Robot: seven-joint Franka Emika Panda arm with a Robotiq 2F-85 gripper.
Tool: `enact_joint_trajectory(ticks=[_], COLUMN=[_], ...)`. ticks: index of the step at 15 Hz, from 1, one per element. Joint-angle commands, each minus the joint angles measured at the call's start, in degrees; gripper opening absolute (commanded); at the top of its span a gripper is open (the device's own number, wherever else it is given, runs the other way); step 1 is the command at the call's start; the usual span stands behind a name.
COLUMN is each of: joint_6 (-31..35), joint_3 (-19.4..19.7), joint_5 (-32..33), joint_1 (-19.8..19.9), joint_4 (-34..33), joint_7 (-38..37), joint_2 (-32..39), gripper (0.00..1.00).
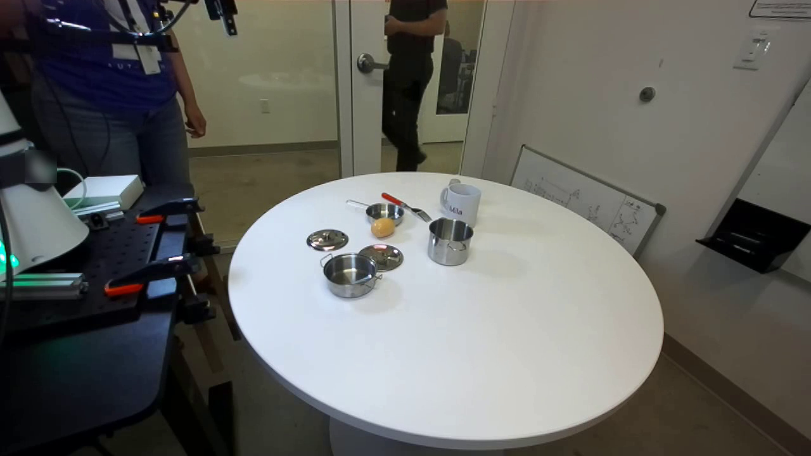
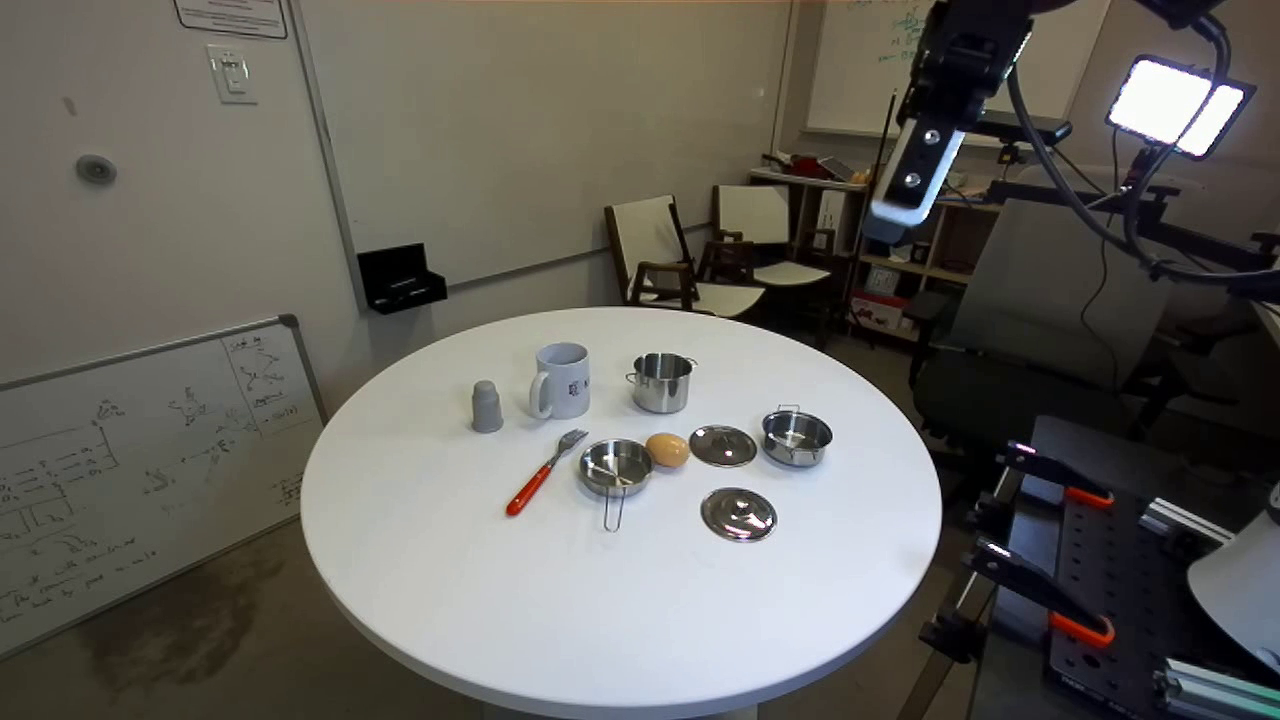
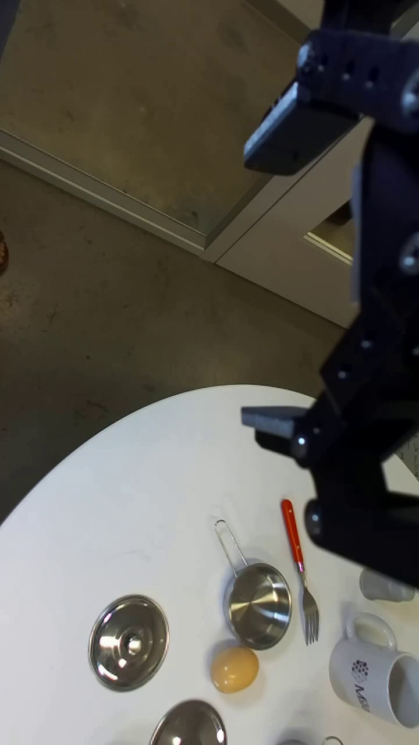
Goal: Close the lid of the silver pot
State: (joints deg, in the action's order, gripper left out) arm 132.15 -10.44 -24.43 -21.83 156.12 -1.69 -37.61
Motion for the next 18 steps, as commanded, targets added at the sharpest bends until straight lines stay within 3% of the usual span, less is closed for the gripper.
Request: enact_joint_trajectory(ticks=[1, 9, 13, 18], joint_6=[-0.2, -0.2, 1.6, 9.3], joint_3=[0.0, 0.0, 0.2, -2.2], joint_5=[0.0, 0.0, 0.1, 7.8], joint_1=[0.1, 0.1, 0.1, 4.2], joint_4=[-0.1, -0.1, -1.2, -1.7], joint_7=[0.0, 0.0, 1.8, 0.7], joint_2=[0.0, 0.0, 5.0, 15.2], gripper=[1.00, 1.00, 1.00, 1.00])
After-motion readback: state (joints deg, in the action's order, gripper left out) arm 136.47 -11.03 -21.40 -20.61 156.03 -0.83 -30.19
